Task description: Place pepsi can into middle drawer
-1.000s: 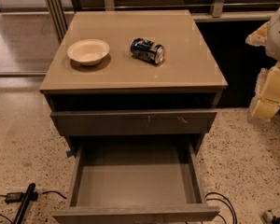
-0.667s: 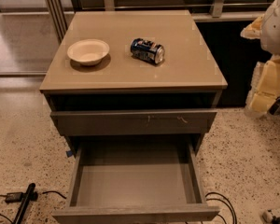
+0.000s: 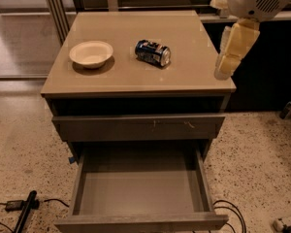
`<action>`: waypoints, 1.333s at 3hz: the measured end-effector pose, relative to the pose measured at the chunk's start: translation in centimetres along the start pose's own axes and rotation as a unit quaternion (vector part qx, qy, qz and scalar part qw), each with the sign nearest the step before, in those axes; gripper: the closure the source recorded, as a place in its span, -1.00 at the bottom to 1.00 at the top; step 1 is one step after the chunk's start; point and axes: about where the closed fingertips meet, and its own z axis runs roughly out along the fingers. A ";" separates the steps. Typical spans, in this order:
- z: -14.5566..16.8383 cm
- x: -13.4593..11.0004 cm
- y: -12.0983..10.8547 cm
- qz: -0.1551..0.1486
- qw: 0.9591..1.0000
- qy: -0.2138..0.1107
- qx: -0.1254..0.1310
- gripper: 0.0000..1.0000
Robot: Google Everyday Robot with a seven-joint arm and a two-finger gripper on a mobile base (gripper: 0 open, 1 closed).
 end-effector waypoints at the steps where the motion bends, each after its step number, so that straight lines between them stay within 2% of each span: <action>1: 0.7 -0.7 -3.0 0.044 0.998 -0.044 0.007 -1.00; 2: 2.6 -0.3 -5.4 0.093 0.994 -0.053 0.020 -1.00; 3: 2.6 -0.3 -5.4 0.093 0.994 -0.053 0.020 -1.00; 4: 3.3 -0.8 -5.6 0.103 0.992 -0.068 0.030 -1.00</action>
Offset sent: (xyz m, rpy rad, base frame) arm 0.0909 -0.0059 -0.0177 0.2078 -0.0030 -0.2507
